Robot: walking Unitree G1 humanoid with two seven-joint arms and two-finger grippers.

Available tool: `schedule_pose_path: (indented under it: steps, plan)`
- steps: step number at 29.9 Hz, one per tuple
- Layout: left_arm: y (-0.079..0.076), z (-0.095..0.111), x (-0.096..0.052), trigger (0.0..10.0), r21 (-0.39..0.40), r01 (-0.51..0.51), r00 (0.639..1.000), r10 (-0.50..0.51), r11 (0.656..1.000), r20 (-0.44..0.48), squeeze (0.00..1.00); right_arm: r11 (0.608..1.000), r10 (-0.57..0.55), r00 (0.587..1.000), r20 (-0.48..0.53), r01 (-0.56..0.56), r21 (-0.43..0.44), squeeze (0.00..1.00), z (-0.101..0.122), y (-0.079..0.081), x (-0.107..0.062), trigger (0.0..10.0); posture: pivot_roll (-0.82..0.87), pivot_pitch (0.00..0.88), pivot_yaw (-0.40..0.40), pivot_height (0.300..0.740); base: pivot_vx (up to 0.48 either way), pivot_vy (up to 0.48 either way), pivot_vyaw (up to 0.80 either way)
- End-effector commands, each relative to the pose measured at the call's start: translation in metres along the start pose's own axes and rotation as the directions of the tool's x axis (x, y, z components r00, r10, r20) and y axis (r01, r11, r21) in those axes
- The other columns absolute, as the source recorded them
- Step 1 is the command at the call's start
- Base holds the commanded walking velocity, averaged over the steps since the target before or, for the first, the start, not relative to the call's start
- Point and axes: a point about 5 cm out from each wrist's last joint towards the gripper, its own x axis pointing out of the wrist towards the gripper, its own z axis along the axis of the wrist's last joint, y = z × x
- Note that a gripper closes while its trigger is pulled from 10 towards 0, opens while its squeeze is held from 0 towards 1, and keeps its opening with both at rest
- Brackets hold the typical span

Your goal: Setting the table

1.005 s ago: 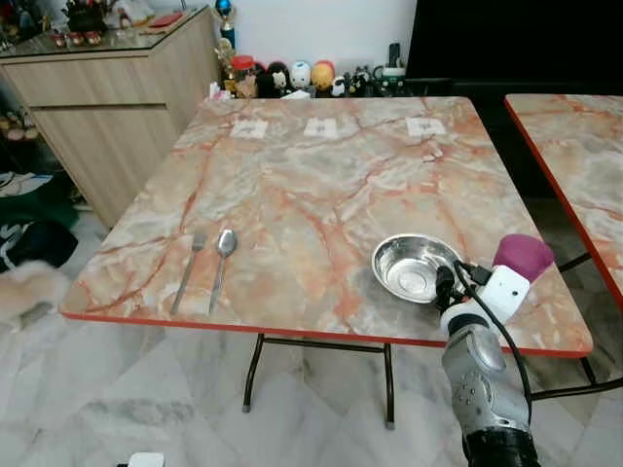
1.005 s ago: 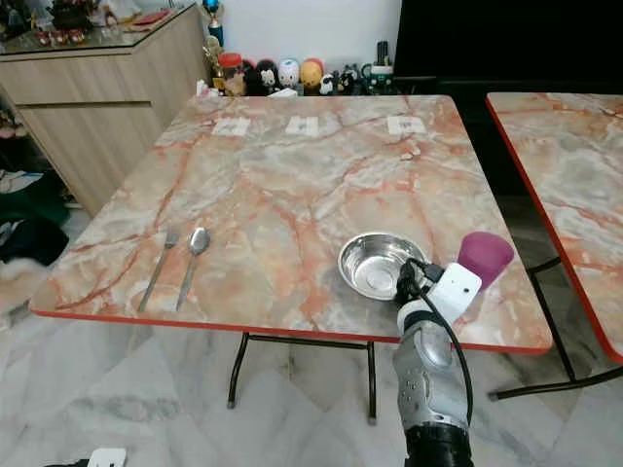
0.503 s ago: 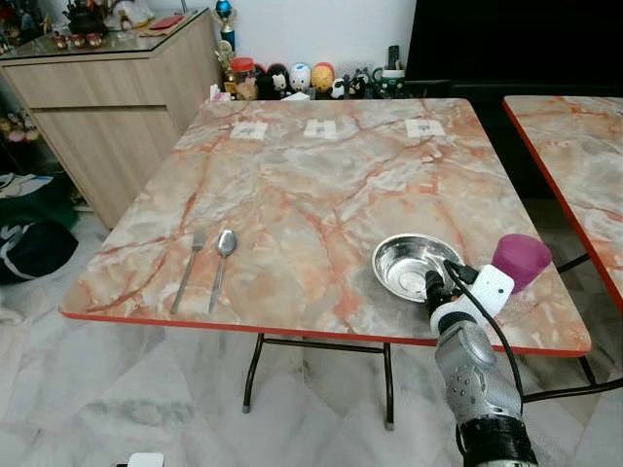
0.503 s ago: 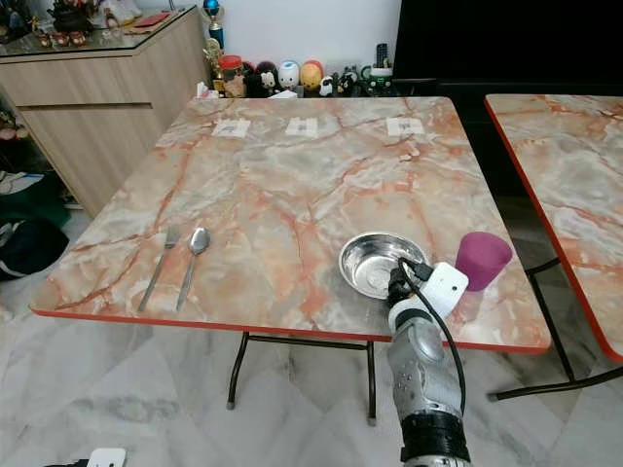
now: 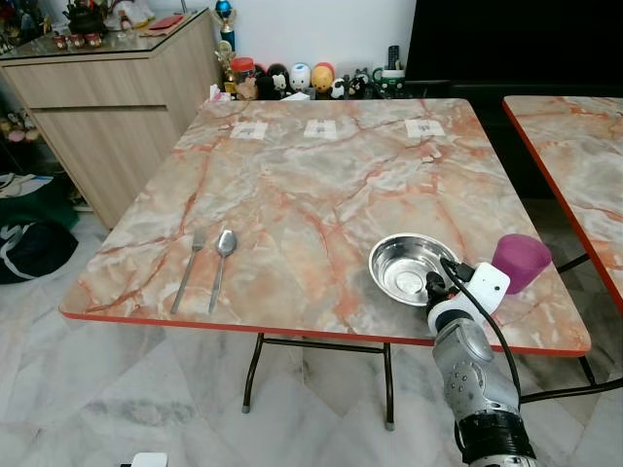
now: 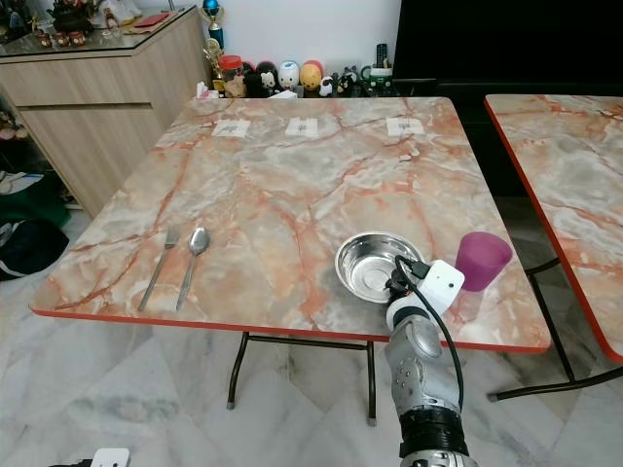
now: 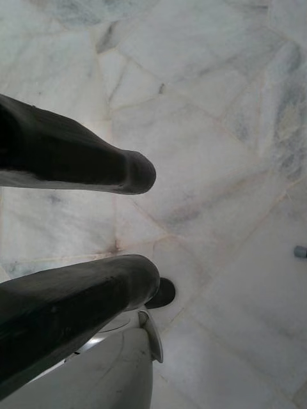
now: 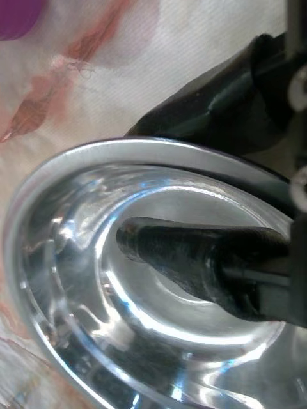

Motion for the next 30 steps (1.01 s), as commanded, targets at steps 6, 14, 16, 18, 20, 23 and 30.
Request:
schedule_pose_path:
  steps: [6, 14, 16, 18, 20, 23, 30]
  plan:
    - [-0.002, -0.001, 0.000, 10.0, -0.007, -0.003, 1.000, 0.003, 1.000, -0.008, 0.00, 1.000, -0.001, 0.999, 0.037, 0.001, -0.009, 0.00, 0.003, 0.002, 0.001, 0.0, -0.04, 0.000, 0.043, 0.740, 0.000, 0.000, 0.00]
    - [0.000, -0.008, -0.002, 10.0, -0.009, -0.003, 1.000, 0.003, 1.000, -0.021, 0.00, 0.992, 0.124, 0.952, 0.279, -0.127, -0.007, 0.00, 0.025, 0.018, -0.010, 0.0, -0.05, 0.000, 0.040, 0.740, 0.000, 0.000, 0.00]
    - [0.000, -0.008, -0.002, 10.0, -0.009, -0.003, 1.000, 0.003, 1.000, -0.021, 0.00, 0.992, 0.124, 0.952, 0.279, -0.127, -0.007, 0.00, 0.025, 0.018, -0.010, 0.0, -0.05, 0.000, 0.040, 0.740, 0.000, 0.000, 0.00]
    - [0.002, -0.010, -0.003, 10.0, -0.008, -0.006, 1.000, 0.005, 1.000, -0.026, 0.00, 0.977, 0.212, 0.911, 0.354, -0.211, -0.043, 0.00, 0.033, 0.030, -0.017, 0.0, -0.06, 0.000, 0.042, 0.740, 0.000, 0.000, 0.00]
    - [0.000, -0.010, -0.002, 10.0, -0.004, -0.002, 1.000, 0.002, 1.000, -0.026, 0.00, 0.965, 0.256, 0.885, 0.389, -0.256, -0.052, 0.00, 0.036, 0.037, -0.022, 0.0, -0.05, 0.000, 0.039, 0.740, 0.000, 0.000, 0.00]
    - [0.000, -0.009, -0.002, 10.0, -0.004, -0.003, 1.000, 0.003, 1.000, -0.025, 0.00, 0.960, 0.275, 0.874, 0.400, -0.274, -0.060, 0.00, 0.037, 0.039, -0.024, 0.0, -0.05, 0.000, 0.038, 0.740, 0.000, 0.000, 0.00]
    - [0.000, -0.007, -0.002, 10.0, -0.001, -0.015, 1.000, 0.015, 1.000, -0.020, 0.00, 0.905, 0.425, 0.798, 0.428, -0.360, -0.227, 0.00, 0.038, 0.062, -0.038, 10.0, -0.06, 0.000, 0.038, 0.740, 0.000, 0.000, 0.00]
